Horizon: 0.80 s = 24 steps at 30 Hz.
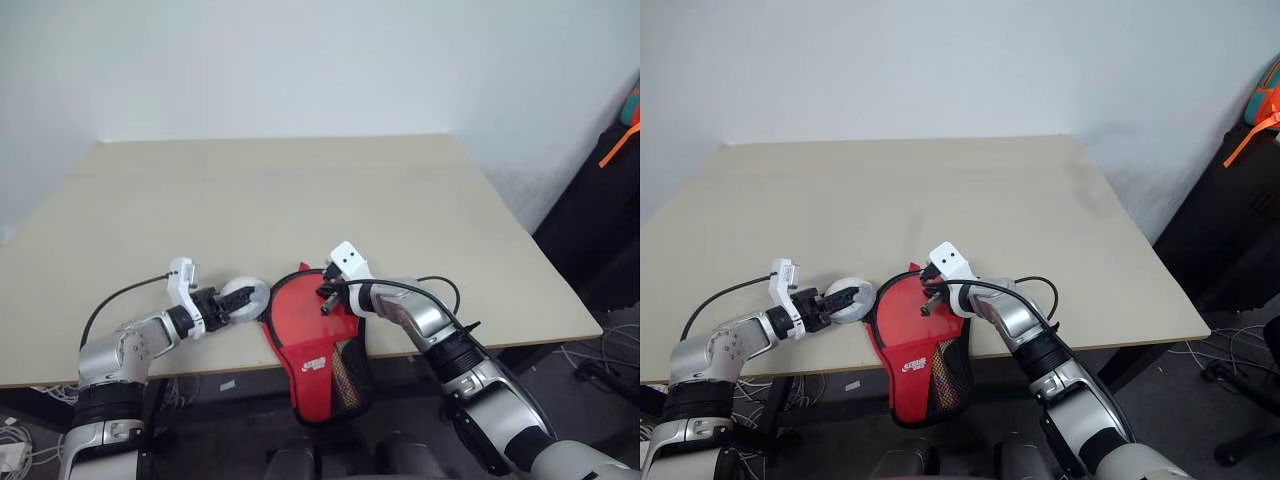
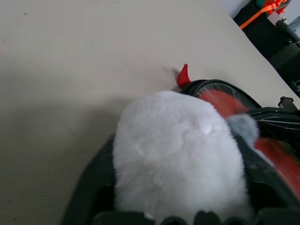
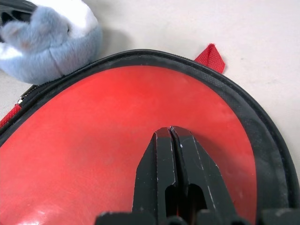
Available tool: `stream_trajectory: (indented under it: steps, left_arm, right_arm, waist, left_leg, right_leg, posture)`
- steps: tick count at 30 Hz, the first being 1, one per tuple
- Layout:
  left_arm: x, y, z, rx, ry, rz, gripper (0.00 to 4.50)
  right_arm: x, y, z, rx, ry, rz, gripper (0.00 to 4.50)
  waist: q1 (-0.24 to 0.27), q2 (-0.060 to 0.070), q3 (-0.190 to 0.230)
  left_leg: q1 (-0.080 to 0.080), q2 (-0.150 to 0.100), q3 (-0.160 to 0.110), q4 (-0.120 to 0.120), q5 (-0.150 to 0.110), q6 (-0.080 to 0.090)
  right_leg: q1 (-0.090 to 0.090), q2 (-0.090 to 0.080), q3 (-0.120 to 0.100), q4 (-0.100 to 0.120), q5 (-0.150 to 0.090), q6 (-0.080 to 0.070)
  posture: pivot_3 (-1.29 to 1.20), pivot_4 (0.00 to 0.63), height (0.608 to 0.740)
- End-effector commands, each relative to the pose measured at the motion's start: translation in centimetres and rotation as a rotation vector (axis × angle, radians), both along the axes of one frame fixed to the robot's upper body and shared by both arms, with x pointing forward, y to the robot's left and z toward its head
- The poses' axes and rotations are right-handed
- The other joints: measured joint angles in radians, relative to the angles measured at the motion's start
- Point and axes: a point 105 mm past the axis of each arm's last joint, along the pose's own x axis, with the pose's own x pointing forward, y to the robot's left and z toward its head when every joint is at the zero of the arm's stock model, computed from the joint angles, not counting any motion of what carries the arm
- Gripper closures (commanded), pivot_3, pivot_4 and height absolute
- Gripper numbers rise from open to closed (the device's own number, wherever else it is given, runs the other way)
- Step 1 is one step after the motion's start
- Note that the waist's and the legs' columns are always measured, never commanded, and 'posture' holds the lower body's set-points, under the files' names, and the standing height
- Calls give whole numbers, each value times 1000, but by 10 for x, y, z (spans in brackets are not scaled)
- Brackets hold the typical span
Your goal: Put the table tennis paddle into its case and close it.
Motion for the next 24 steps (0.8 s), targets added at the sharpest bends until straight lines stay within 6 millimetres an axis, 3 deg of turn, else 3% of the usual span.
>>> stream_trajectory:
  steps: [1, 5, 13, 24]
  left_arm:
    - [-4, -6, -8, 14, 33, -20, 3015]
    - [1, -5, -1, 1, 16, -10, 3722]
    - [17, 11, 13, 31, -8, 58, 3805]
    - [27, 4, 23, 29, -41, 47, 3805]
  right_arm:
    - [5, 3, 15, 26, -51, 11, 4500]
    - [5, 5, 19, 34, -68, 27, 4500]
    - [-6, 28, 27, 134, -85, 113, 4500]
    - [-10, 32, -12, 139, -25, 117, 4500]
  waist:
    - [0, 0, 0]
    - [0, 0, 0]
    - [0, 0, 0]
    - [-1, 0, 0]
  left_leg:
    - [0, 0, 0, 0, 0, 0]
    - [0, 0, 0, 0, 0, 0]
    - [0, 0, -1, 0, 0, 0]
    - [1, 0, -1, 0, 1, -1]
  right_leg:
    - [0, 0, 0, 0, 0, 0]
    - [0, 0, 0, 0, 0, 0]
    - [0, 0, 0, 0, 0, 0]
    - [0, 0, -1, 0, 0, 0]
  posture:
    - [0, 0, 739]
    - [0, 0, 739]
    - [0, 0, 739]
    - [0, 0, 739]
